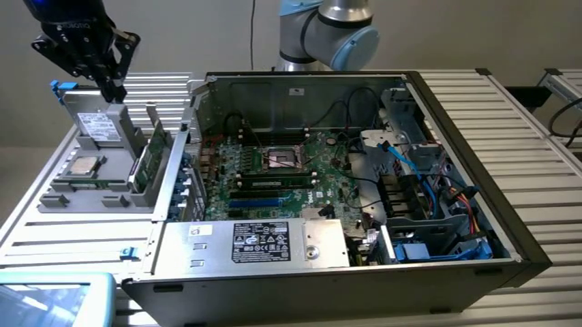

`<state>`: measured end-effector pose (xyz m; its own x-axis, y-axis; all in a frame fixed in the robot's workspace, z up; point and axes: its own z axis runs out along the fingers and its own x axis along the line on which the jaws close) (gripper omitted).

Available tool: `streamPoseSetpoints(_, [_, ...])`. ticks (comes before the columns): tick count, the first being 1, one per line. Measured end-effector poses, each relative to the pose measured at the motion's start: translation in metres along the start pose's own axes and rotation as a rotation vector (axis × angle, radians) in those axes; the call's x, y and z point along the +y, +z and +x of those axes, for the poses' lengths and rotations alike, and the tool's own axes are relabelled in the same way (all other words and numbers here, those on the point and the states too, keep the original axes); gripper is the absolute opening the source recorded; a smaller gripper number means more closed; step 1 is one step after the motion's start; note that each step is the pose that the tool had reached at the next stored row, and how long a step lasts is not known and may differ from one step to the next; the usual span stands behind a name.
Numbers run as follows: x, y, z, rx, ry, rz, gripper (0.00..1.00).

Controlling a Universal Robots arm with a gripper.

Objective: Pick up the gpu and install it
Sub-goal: 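Pick up the gpu and move the gpu toward the slot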

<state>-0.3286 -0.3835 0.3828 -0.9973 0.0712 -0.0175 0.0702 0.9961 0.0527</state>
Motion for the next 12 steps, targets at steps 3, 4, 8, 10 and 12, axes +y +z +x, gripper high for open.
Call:
streamPoseSetpoints(3, [0.0000,0.0000,0.0000,0.0000,0.000,0.0000,0.32])
streamPoseSetpoints(4, [0.0000,0.0000,0.0000,0.0000,0.000,0.0000,0.38])
streamPoseSetpoints(8, [-0.0002,0.0026,0.0008,-0.0014,0.000,-0.0012,0.44])
streamPoseSetpoints(10, [-0.0005,0.0060,0.0029,-0.0014,0.000,-0.0012,0.44])
streamPoseSetpoints(12, [-0.0009,0.0098,0.0052,-0.0015,0.000,-0.0013,0.44])
